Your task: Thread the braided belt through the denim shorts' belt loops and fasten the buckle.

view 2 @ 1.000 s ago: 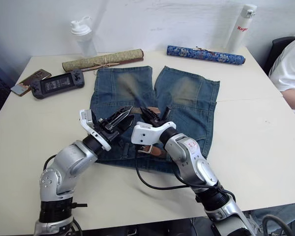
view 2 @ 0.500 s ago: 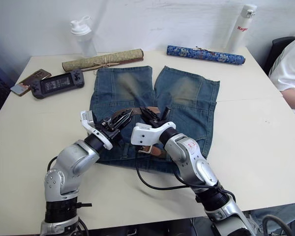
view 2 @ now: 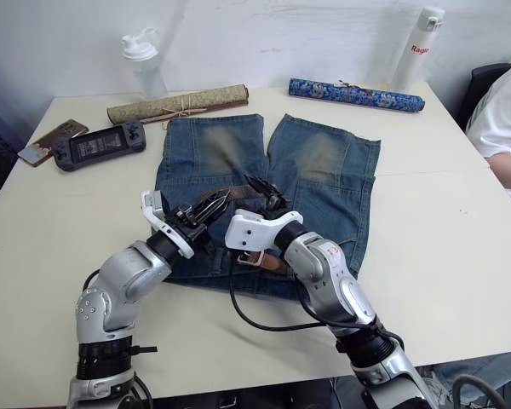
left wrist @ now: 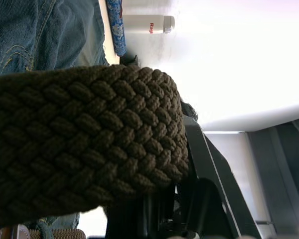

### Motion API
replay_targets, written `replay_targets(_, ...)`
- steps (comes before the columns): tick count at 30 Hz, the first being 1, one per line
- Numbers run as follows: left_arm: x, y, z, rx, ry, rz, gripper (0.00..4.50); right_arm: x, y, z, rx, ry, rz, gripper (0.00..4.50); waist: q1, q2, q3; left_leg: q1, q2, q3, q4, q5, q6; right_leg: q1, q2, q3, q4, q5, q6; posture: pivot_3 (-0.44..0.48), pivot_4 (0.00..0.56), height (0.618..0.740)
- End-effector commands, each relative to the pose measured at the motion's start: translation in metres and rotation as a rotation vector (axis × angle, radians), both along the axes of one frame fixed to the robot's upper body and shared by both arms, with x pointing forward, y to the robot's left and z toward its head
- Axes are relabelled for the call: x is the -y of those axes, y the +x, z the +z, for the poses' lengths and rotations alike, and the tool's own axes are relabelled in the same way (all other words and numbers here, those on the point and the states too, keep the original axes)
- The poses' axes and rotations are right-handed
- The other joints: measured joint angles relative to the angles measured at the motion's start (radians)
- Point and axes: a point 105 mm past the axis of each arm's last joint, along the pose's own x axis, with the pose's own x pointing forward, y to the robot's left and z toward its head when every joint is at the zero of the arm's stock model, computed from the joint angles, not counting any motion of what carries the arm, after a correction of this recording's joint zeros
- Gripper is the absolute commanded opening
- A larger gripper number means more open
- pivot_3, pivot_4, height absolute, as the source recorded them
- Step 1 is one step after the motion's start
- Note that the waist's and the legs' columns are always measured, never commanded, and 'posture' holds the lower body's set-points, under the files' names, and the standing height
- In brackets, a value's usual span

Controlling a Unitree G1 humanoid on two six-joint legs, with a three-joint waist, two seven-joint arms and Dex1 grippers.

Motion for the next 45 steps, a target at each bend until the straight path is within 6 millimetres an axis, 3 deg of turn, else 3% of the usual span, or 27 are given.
replay_targets(1,-0.002,-0.002,0.008,0.059,0.031,-0.030,0.00,0.017,-0.005,0.021,-0.022,0.121,0.004,4.46,0.002,0.000,0.000,0.000,0.000,0.000,0.000,0.000,0.000,0.000,0.000,0.000,0.000,0.000,0.000,0.000,0.150,0.717)
replay_targets(7,-0.016,0.000,0.009,0.079,0.048,-0.003,0.00,0.056,-0.025,0.040,-0.249,0.309,0.107,4.46,0.019,0.000,0.000,-0.001,0.000,0.000,0.000,0.000,0.001,0.000,0.000,0.000,-0.001,0.000,0.000,0.000,0.150,0.717)
replay_targets(9,-0.023,-0.005,0.009,0.120,0.103,-0.028,0.00,0.066,-0.031,0.035,-0.411,0.356,0.130,4.46,0.019,-0.001,0.001,-0.001,0.000,-0.001,-0.001,0.000,0.001,0.000,0.000,0.000,-0.001,0.000,0.000,0.000,0.150,0.717)
replay_targets(12,-0.041,-0.014,0.006,0.171,0.202,-0.072,0.00,0.078,-0.047,0.037,-0.624,0.477,0.215,4.46,0.016,0.000,0.001,-0.001,0.001,-0.001,-0.002,-0.001,0.000,0.000,0.000,0.000,-0.002,0.000,0.000,0.000,0.150,0.717)
replay_targets(17,-0.070,-0.021,0.005,0.202,0.239,-0.112,0.00,0.090,-0.061,0.036,-0.818,0.539,0.278,4.46,0.018,0.000,0.002,-0.001,0.001,-0.001,-0.003,-0.001,0.001,-0.001,-0.004,-0.001,-0.002,-0.001,-0.001,0.000,0.150,0.717)
replay_targets(25,-0.116,-0.039,-0.037,0.044,0.342,-0.115,0.00,0.080,-0.073,0.019,-0.968,0.547,0.319,4.46,0.016,0.001,0.002,-0.001,0.000,0.000,-0.008,-0.001,0.000,-0.003,-0.007,-0.001,-0.005,-0.001,-0.002,0.000,0.150,0.717)
replay_targets(31,-0.124,-0.048,-0.059,-0.013,0.404,-0.132,0.00,0.074,-0.072,0.015,-0.987,0.561,0.319,4.46,0.016,0.000,0.002,-0.001,0.000,0.000,-0.012,-0.001,-0.001,-0.003,-0.007,-0.001,-0.007,-0.001,-0.002,0.000,0.150,0.717)
replay_targets(36,-0.113,-0.041,-0.061,0.008,0.428,-0.138,0.00,0.072,-0.074,0.013,-1.002,0.543,0.326,4.46,0.016,0.000,0.002,-0.001,0.000,0.000,-0.014,-0.001,-0.002,-0.004,-0.008,-0.001,-0.008,-0.001,-0.002,0.000,0.150,0.717)
replay_targets(45,-0.127,-0.044,-0.046,0.043,0.488,-0.163,0.00,0.076,-0.077,0.013,-1.033,0.527,0.341,4.46,0.013,0.000,0.003,0.000,0.000,0.000,-0.015,-0.001,-0.002,-0.004,-0.007,-0.002,-0.008,-0.001,-0.001,0.000,0.150,0.717)
